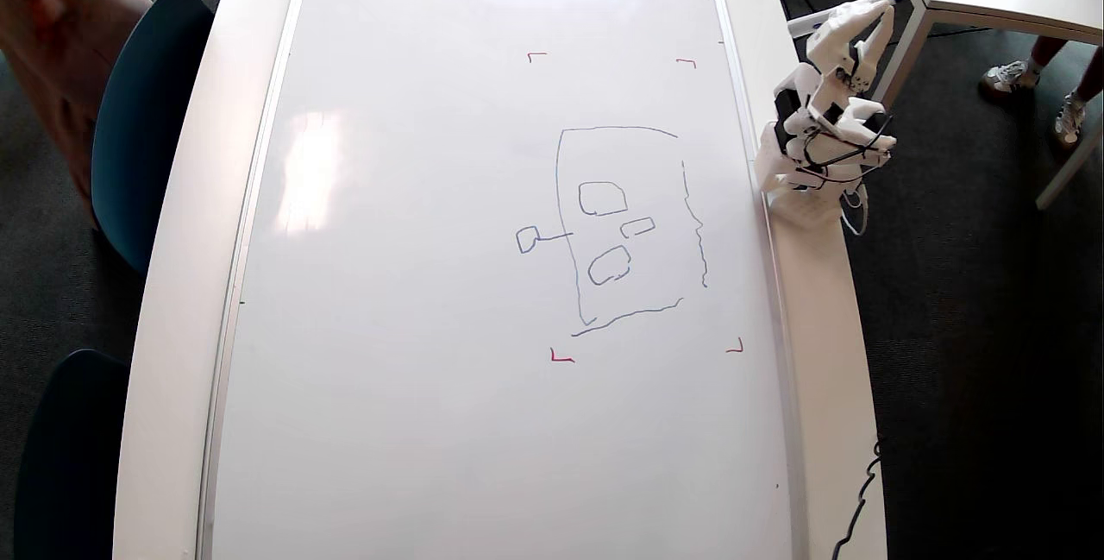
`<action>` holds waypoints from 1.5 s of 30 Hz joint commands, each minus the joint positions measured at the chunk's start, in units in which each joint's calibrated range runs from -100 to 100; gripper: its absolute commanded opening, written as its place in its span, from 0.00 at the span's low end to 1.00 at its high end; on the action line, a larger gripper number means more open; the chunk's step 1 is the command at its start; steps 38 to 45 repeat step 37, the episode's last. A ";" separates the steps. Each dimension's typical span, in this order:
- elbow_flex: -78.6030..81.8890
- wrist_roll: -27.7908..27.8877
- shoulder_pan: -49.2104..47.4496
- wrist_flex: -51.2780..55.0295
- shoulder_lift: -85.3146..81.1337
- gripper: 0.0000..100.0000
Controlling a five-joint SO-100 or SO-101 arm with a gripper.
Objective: Draw on a whiteboard a robot head using a pen attached to the gripper
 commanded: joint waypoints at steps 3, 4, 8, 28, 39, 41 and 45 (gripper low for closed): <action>0.18 -8.54 0.47 -0.37 -0.84 0.01; 0.18 -9.23 0.47 -0.37 -0.84 0.01; 0.18 -9.60 0.25 -0.46 -0.76 0.01; 0.18 -9.60 0.10 -0.37 -0.67 0.01; 0.18 -9.60 0.10 -0.37 -0.67 0.01; 0.18 -9.60 0.10 -0.37 -0.67 0.01; 0.18 -9.60 0.10 -0.37 -0.67 0.01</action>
